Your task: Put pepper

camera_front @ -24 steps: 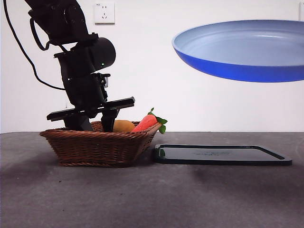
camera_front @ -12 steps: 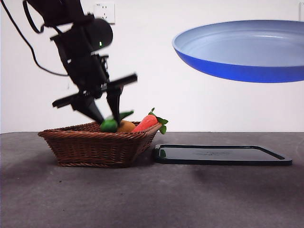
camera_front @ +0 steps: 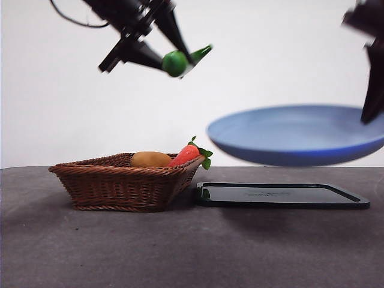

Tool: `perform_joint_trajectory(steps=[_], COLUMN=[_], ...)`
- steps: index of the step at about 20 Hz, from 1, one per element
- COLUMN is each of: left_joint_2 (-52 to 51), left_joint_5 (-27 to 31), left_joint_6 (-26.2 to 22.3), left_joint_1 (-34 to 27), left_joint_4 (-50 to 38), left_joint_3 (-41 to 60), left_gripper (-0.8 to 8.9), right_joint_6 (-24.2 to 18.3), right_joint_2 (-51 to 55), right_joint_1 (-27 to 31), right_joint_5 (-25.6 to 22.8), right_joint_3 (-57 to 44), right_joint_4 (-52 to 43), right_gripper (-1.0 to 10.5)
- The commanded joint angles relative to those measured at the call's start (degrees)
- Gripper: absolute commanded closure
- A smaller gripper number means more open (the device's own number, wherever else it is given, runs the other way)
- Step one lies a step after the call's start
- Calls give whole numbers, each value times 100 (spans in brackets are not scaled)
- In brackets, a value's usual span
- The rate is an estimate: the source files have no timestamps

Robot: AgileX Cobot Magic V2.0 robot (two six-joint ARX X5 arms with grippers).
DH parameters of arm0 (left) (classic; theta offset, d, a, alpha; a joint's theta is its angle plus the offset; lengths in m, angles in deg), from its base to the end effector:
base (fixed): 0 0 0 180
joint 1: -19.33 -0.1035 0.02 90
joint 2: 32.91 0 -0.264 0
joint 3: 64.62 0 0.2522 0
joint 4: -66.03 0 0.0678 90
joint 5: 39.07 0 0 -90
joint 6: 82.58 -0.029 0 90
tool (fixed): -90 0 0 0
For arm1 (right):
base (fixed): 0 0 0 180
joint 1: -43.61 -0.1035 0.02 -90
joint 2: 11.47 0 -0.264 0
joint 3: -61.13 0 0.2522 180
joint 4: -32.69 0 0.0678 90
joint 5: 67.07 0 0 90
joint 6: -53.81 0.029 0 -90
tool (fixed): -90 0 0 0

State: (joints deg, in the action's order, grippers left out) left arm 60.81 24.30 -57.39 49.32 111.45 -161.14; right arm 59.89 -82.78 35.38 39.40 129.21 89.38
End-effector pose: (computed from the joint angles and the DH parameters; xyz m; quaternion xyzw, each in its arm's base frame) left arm 0.3036 -0.1902 0.3158 -0.1685 0.4509 -0.3520 0.8028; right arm 0.2315 0.0418 0.2566 0.0807 0.5072 0.1586 0.8432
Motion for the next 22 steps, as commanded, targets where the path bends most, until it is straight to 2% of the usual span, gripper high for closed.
perform_joint_trajectory(steps=[1, 3, 5, 8, 13, 15, 18, 22], left_joint_2=[173, 304, 481, 756, 1005, 1082, 1126, 1115], left_joint_5=[22, 588, 1141, 1453, 1746, 1749, 1742, 1606], left_joint_6=[-444, -765, -927, -1045, -1198, -1198, -1200, -1193], left_joint_1=[393, 785, 1069, 1300, 1360, 1360, 1375, 1419], left_joint_4=[61, 155, 146, -24, -9, 37, 289, 315], left_joint_3=[-96, -96, -96, -96, -96, -96, -96, -96], left_gripper=[688, 688, 688, 688, 686, 679, 607, 603], right_joint_6=[533, 745, 763, 761, 761, 765, 802, 804], right_joint_2=[-328, -435, -433, -435, -435, -435, -435, -435], right_joint_1=[-20, -20, -26, -96, -267, -361, -435, -435], right_joint_5=[428, 616, 616, 614, 614, 612, 612, 610], right_joint_3=[105, 105, 105, 105, 105, 105, 105, 105], right_joint_4=[-339, -511, -518, -463, -417, -417, -413, -350], right_gripper=[944, 944, 944, 944, 944, 944, 944, 944])
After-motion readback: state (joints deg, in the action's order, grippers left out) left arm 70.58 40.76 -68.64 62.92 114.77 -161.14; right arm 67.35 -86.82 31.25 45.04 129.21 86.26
